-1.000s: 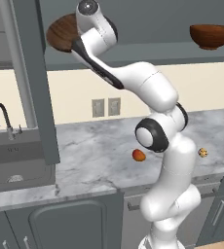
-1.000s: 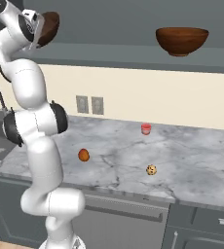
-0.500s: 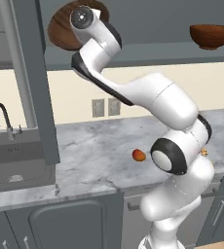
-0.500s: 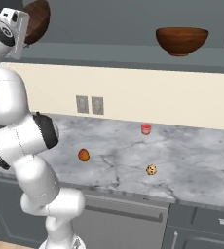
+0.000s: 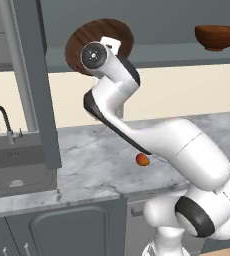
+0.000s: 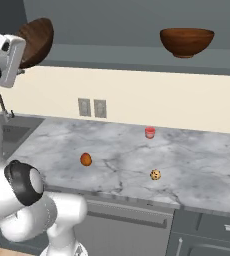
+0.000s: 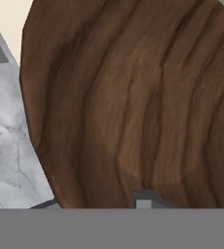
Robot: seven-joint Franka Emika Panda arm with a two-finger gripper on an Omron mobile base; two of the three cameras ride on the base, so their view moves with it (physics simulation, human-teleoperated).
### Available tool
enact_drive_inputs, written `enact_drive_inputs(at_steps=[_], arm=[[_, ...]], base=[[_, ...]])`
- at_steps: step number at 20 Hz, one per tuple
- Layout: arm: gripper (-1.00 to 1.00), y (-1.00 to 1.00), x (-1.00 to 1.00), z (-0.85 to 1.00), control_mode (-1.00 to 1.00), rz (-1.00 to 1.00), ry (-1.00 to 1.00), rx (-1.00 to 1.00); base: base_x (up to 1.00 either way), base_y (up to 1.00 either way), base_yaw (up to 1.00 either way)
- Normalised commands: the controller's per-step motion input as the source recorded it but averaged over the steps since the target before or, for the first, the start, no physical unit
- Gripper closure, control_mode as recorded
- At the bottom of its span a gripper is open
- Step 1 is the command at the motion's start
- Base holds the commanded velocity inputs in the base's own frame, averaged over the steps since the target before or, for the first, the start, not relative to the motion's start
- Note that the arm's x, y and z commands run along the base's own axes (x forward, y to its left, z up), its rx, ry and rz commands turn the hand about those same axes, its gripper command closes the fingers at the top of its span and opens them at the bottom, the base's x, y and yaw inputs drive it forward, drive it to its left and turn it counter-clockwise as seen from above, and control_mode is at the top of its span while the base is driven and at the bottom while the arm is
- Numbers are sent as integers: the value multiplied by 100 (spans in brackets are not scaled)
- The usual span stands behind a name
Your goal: Pick both bowls and place them on the counter. Then place the mango in one bowl and place the cookie dough ball in the other bowl.
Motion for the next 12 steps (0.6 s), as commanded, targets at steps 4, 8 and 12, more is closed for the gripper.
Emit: enact_drive_inputs(at_steps=[4,8,12], arm=[[100,-18,-89,-69,-100,-11,2,8],[100,-14,-80,-73,-100,-7,7,5],[100,-5,-42,-83,-100,-2,17,2]], base=[[0,0,0],[0,0,0],[0,0,0]])
